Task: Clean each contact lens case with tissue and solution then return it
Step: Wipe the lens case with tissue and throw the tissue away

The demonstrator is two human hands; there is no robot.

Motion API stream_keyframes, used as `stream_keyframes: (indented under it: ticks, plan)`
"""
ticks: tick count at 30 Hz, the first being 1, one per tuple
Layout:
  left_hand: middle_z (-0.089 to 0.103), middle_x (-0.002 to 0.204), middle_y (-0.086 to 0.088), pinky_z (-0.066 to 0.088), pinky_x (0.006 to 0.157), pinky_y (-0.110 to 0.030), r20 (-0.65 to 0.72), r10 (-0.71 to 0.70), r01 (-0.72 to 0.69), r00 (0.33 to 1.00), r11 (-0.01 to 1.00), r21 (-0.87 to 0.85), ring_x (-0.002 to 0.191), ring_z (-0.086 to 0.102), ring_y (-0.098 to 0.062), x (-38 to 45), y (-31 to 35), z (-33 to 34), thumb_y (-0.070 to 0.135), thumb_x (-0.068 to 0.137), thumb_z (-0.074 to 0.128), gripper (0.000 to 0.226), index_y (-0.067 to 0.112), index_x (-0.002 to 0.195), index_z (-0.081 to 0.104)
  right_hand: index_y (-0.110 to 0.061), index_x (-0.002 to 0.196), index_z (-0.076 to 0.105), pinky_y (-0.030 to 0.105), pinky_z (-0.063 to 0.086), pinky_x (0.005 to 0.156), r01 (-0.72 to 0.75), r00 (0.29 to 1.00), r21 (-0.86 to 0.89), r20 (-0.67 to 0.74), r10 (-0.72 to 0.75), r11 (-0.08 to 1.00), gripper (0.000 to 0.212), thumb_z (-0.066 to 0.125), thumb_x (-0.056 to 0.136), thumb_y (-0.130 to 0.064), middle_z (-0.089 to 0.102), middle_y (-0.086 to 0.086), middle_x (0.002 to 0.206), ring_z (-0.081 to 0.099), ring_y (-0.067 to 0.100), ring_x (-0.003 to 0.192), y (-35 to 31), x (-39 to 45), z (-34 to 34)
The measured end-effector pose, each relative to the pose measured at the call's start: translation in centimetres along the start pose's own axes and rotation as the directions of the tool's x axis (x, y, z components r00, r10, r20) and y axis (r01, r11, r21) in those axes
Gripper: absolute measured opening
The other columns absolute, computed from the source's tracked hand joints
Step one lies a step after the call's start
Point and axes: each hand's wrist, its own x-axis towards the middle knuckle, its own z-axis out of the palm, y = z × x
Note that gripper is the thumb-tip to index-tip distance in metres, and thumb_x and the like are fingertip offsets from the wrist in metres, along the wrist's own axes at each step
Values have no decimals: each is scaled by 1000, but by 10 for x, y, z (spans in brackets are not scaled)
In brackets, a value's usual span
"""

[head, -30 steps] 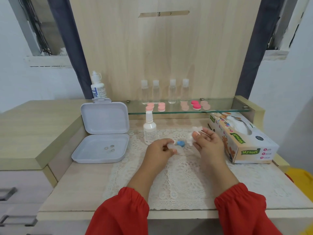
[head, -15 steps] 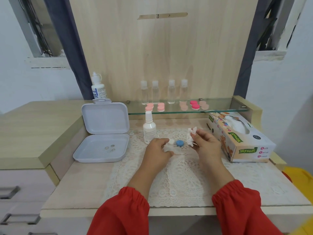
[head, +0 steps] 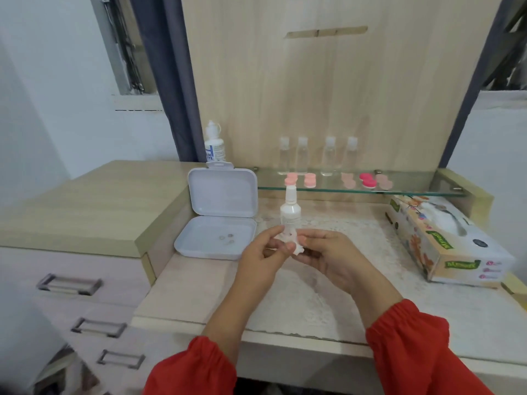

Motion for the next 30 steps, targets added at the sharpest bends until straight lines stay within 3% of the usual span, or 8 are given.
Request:
stream_keyframes:
  ticks: [3, 6, 11, 15, 20, 24, 28, 30]
  plan:
    - [64, 86, -5, 52, 76, -29, -155, 22, -19, 988, 1000, 19, 79, 59, -12, -16, 4, -27, 26, 87, 67, 16, 27, 102, 66, 5, 110, 63, 29, 60, 74, -107, 986, 5, 133, 105, 994, 23, 50, 92, 10, 67, 24, 103, 66, 27, 91, 10, -3, 35]
    - [69, 82, 5, 50, 66, -19, -308, 51, -44, 950, 999, 28, 73, 61, -8, -33, 5, -61, 22, 87, 68, 3, 22, 89, 69, 7, 120, 59, 26, 59, 74, -111, 962, -84, 241, 128, 990, 31, 55, 90, 9, 64, 26, 115, 68, 25, 92, 22, -5, 70]
    - [66, 68, 6, 50, 61, -25, -465, -1, -3, 885, 1000, -6, 63, 57, -12, -63, 5, -121, 20, 86, 69, 7, 17, 79, 69, -4, 100, 68, 24, 59, 69, -8, 934, -253, 343, 97, 967, 15, 62, 88, 4, 65, 12, 82, 66, 12, 63, 46, -14, 134]
    - [62, 66, -8, 46, 58, -29, -544, 5, 15, 839, 999, 33, 57, 54, -14, -94, 1, -174, 16, 87, 67, 8, 12, 80, 69, -1, 90, 69, 20, 57, 59, 30, 911, -278, 402, 88, 960, 9, 64, 86, 5, 65, 10, 71, 63, 9, 54, 73, -22, 190]
    - [58, 62, -4, 45, 51, -21, -650, -39, 56, 759, 998, 6, 53, 51, -11, -136, -7, -231, 13, 90, 63, 12, 13, 79, 67, 11, 103, 65, 18, 55, 55, 74, 887, -330, 453, 89, 941, 17, 63, 87, 6, 63, 7, 67, 59, 6, 50, 119, -35, 254]
    - [57, 60, -4, 41, 48, -19, -677, -155, 165, 719, 985, -51, 52, 47, -11, -165, -29, -269, 15, 89, 64, 12, 10, 80, 68, -4, 88, 67, 18, 54, 58, 128, 868, -403, 487, 94, 906, 8, 62, 88, 3, 64, 8, 75, 59, 8, 56, 167, -44, 287]
    - [60, 64, -6, 45, 50, -20, -668, -278, 306, 690, 949, -79, 55, 52, -13, -187, -66, -291, 11, 87, 67, 8, 6, 80, 69, -14, 82, 65, 21, 52, 55, 36, 874, -484, 439, 207, 874, 13, 65, 87, -2, 63, 5, 74, 59, 11, 58, 217, -47, 297]
    - [64, 67, -7, 46, 47, -20, -653, -363, 383, 665, 916, -119, 51, 55, -12, -194, -85, -294, 9, 88, 65, 5, 7, 84, 67, -15, 86, 67, 31, 56, 62, -10, 883, -563, 383, 272, 826, 5, 69, 86, -10, 64, 5, 78, 62, 15, 65, 242, -45, 296]
